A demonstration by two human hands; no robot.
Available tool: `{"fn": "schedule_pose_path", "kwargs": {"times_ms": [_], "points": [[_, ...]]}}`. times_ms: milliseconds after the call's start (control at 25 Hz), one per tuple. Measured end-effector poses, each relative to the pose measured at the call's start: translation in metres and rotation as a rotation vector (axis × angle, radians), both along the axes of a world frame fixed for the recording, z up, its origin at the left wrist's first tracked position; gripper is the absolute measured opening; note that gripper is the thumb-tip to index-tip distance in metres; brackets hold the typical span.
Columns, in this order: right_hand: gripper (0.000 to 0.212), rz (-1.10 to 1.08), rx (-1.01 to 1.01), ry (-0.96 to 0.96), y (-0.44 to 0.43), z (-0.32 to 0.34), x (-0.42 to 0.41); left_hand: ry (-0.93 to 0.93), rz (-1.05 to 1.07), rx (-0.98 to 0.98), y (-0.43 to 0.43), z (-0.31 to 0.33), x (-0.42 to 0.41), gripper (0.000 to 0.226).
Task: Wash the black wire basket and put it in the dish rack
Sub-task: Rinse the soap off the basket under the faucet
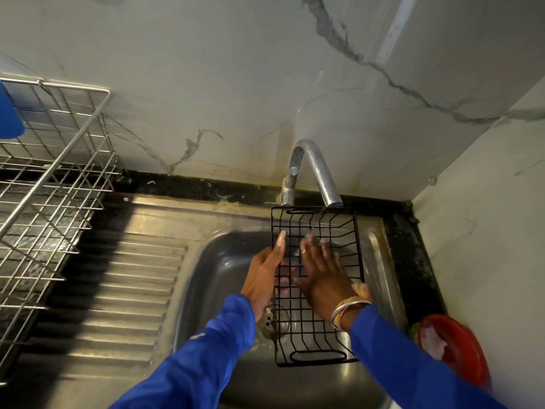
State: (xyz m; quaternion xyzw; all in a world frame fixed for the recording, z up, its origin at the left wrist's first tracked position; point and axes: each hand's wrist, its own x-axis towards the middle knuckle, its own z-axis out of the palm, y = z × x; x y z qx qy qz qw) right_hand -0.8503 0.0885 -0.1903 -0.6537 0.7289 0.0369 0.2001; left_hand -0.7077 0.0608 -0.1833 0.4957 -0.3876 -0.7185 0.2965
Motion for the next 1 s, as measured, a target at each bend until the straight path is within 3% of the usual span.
{"fn": "schedule_pose_path", "kwargs": {"times_ms": [80,160,200,240,280,360,440,520,560,640,760,840,920,1000], "points": [[0.081,-0.19,-0.06,-0.004,-0.01,0.004,0.002,-0.005,-0.036,-0.019,0.0,0.003,-0.008,0.058],[0.081,0.054,-0.152,0.064,-0.012,0.006,0.015,0.002,-0.067,-0.059,-0.001,0.01,-0.015,0.044],[0.076,0.173,-0.152,0.004,-0.011,0.008,0.018,-0.003,-0.073,-0.081,-0.003,0.011,-0.014,0.045],[0.067,0.191,-0.139,-0.142,-0.009,0.013,0.017,-0.013,-0.074,-0.098,-0.007,0.009,-0.009,0.052],[0.053,0.077,-0.148,-0.335,-0.007,0.022,0.013,-0.016,-0.057,-0.11,-0.011,0.005,-0.004,0.063],[0.027,-0.349,-0.264,-0.757,-0.014,0.034,0.004,-0.002,-0.038,-0.098,-0.014,-0.004,0.003,0.079],[0.029,-0.788,-0.225,-1.205,-0.039,0.045,-0.002,0.004,-0.06,-0.084,-0.011,-0.006,0.002,0.086],[0.036,-1.008,-0.173,-1.627,-0.061,0.05,0.0,0.004,-0.09,-0.115,-0.008,0.001,-0.005,0.079],[0.038,-1.052,-0.134,-1.725,-0.063,0.051,0.004,0.01,-0.088,-0.133,-0.009,0.002,-0.006,0.076],[0.043,-1.076,-0.01,-1.701,-0.05,0.044,0.009,-0.013,-0.048,-0.145,-0.015,0.005,-0.003,0.085],[0.044,-0.985,0.266,-1.341,-0.029,0.039,0.009,-0.008,0.025,-0.078,-0.023,0.001,0.005,0.114],[0.031,-0.98,0.155,-1.215,-0.049,0.048,0.001,0.006,-0.009,-0.101,-0.02,0.002,0.001,0.102],[0.03,-1.02,-0.034,-1.426,-0.072,0.066,0.0,0.026,-0.067,-0.137,-0.015,0.002,-0.005,0.084],[0.034,-1.088,-0.006,-1.637,-0.069,0.066,0.007,0.029,-0.047,-0.15,-0.015,0.001,-0.008,0.079]]}}
